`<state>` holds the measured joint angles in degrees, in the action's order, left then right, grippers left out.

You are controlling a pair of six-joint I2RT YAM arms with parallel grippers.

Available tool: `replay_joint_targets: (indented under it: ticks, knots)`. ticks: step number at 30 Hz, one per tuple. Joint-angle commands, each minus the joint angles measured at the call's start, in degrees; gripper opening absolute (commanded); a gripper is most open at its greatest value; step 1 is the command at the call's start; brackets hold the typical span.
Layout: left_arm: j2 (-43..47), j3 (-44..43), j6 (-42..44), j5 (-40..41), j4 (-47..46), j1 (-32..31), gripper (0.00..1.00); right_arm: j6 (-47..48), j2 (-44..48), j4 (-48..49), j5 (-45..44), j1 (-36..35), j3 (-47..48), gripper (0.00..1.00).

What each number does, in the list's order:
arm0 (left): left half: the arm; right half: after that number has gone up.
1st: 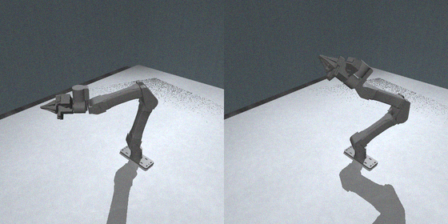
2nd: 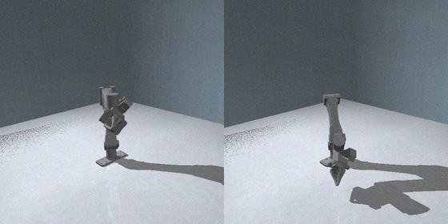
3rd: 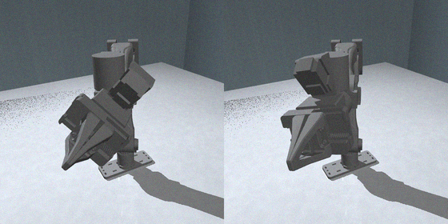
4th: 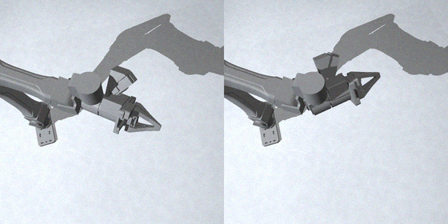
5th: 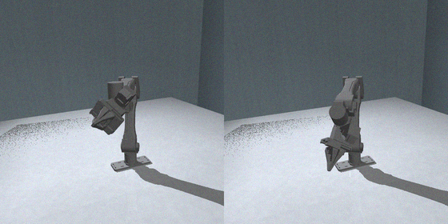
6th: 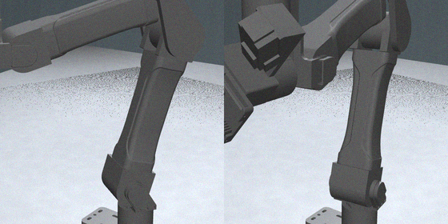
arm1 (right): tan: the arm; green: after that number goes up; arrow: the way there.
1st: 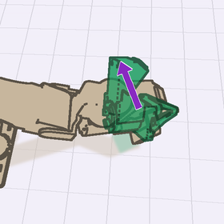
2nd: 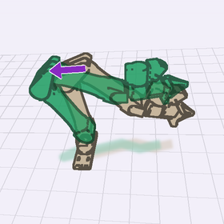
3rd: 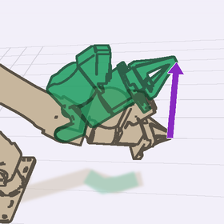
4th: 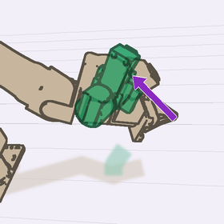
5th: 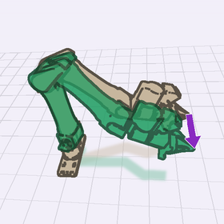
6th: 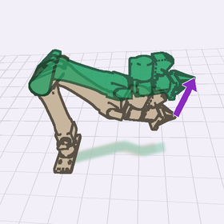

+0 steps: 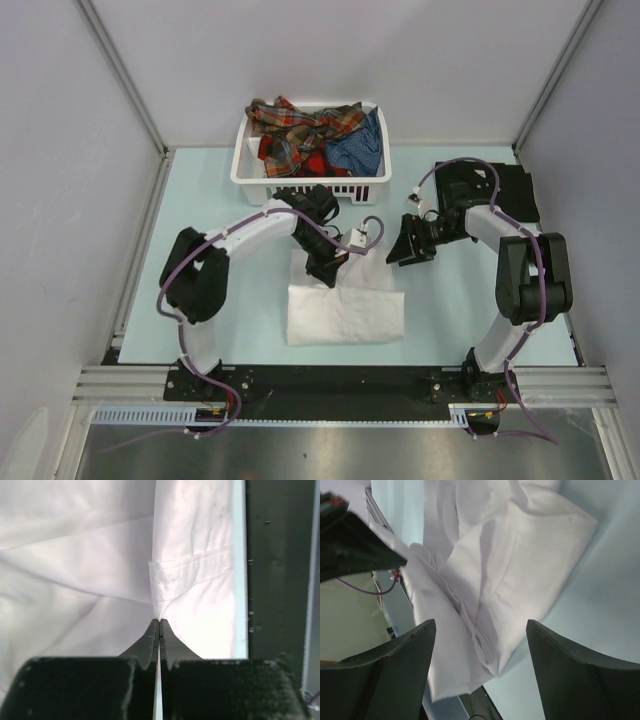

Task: Fold and stack the long sleeve shirts
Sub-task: Fold the shirt

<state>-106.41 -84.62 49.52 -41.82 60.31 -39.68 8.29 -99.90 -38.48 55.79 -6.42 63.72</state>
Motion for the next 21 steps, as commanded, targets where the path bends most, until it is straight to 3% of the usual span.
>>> replay_joint_targets:
  ticks: [1, 6, 14, 17, 18, 20, 21]
  knots:
    - [-6.8, -7.0, 7.2, -3.8, 0.8, 1.4, 0.0, 5.1, 2.7, -6.3, 1.0, 1.9, 1.5, 0.78]
    - [-11.1, -8.5, 4.1, -0.7, -1.8, 2.0, 0.0, 5.6, 1.9, -6.4, 0.6, 2.3, 2.1, 0.75]
    - [-8.3, -6.4, -0.5, 3.3, -7.2, 4.3, 0.0, 2.9, 1.6, -2.0, -0.8, 2.3, 0.0, 0.7]
    - [-3.7, -1.0, -2.9, 7.6, -12.7, 4.3, 0.09, -0.4, 2.3, 2.8, -1.1, 1.9, -0.4, 0.55]
    - [-2.8, 0.3, -3.9, 10.0, -16.5, 4.3, 0.17, -1.1, 2.3, 3.2, -1.6, 1.7, -0.4, 0.52]
    - [-0.3, 3.1, -6.9, 16.6, -19.3, 4.6, 0.24, -2.0, 2.5, 3.1, -2.3, 1.3, -0.6, 0.53]
    - [1.0, 3.8, -7.8, 17.7, -21.2, 5.0, 0.29, -2.2, 2.9, 2.9, -2.7, 1.5, -0.8, 0.6]
